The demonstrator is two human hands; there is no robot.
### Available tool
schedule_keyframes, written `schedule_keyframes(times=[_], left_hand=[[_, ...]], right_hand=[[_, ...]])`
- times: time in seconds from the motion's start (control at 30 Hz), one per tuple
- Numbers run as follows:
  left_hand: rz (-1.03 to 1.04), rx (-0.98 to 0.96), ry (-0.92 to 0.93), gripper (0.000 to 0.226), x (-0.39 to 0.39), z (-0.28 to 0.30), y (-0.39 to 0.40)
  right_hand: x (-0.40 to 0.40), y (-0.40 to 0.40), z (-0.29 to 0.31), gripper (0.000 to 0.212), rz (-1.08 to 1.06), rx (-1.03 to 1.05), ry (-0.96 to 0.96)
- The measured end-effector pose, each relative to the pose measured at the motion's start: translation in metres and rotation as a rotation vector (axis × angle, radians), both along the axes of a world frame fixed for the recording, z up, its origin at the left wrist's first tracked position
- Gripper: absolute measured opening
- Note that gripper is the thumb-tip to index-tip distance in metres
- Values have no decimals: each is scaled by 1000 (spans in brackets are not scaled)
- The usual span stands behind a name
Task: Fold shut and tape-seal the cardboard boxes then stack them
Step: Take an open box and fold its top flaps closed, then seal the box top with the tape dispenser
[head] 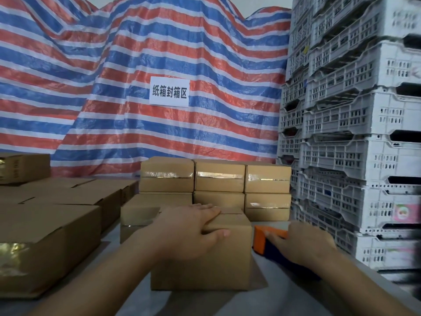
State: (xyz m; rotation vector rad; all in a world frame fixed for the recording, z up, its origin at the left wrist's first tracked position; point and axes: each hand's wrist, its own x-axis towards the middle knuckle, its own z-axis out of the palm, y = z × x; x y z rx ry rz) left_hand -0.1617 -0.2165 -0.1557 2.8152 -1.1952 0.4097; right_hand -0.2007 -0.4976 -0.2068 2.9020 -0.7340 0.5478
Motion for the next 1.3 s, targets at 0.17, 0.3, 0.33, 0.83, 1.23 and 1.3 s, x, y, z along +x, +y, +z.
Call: schedule_keyframes(times=[0.17,0.3,0.33,0.83,1.23,1.3], left_hand=[[-1,-11,-35,74,3,-4,-1],[-3,-10,-65,76,8,-6,0],[-7,-8,-62,77,9,-7,0],[-36,-25,-39,77,5,-3,-1],[3,-1188,891,55,11,38,15],[-22,-1298,1069,68,16,52,25]], right_hand=[[0,-2,-19,63,10,-9,-71],[2,-1,-11,64,34,40,-176],[2,-1,-5,67,61,105,-218],[14,71,117,53,824,1533,-434],[35,77,132,67,838,1326,-174],[39,84,138,74,855,1277,-136]])
